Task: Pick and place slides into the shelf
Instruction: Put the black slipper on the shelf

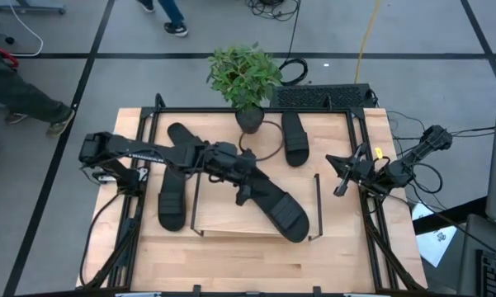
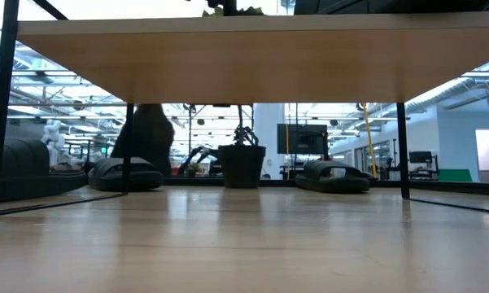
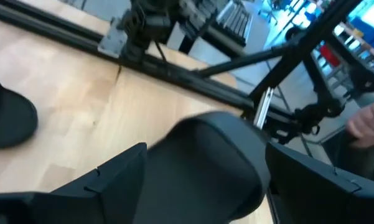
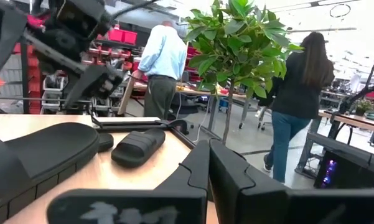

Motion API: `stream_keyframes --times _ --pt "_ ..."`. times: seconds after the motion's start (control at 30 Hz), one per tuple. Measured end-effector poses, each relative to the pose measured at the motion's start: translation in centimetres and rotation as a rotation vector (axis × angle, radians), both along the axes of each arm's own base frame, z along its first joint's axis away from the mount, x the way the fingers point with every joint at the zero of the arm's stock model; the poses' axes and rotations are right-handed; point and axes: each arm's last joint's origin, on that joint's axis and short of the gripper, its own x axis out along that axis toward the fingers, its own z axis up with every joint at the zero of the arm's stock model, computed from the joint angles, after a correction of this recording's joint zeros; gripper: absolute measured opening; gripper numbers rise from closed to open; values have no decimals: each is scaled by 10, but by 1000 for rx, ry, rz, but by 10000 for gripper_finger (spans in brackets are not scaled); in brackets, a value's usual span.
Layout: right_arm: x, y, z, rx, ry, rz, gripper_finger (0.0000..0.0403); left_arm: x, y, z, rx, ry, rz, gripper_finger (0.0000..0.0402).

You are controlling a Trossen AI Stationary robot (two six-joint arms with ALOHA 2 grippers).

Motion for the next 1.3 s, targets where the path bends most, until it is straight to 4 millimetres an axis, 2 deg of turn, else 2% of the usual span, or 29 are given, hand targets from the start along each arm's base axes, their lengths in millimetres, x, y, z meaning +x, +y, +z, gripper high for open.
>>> stream_keyframes --times 0.1,0.2,0.4,0.57,0.93,1.3 --pt "0 1 0 -4 -3 20 0 4 -5 -1 35 47 -28 323" --pt "0 1 0 -7 -4 32 0 11 -12 7 73 76 -44 320" --pt "0 1 0 -7 -6 36 0 28 -27 5 146 160 -100 311" --pt "0 1 0 -7 -6 36 0 35 -32 4 155 178 -113 310" --pt "0 1 0 -7 -6 37 0 34 -30 7 144 173 -109 310" --pt "0 1 0 -7 -6 37 0 34 -37 8 127 158 -148 310"
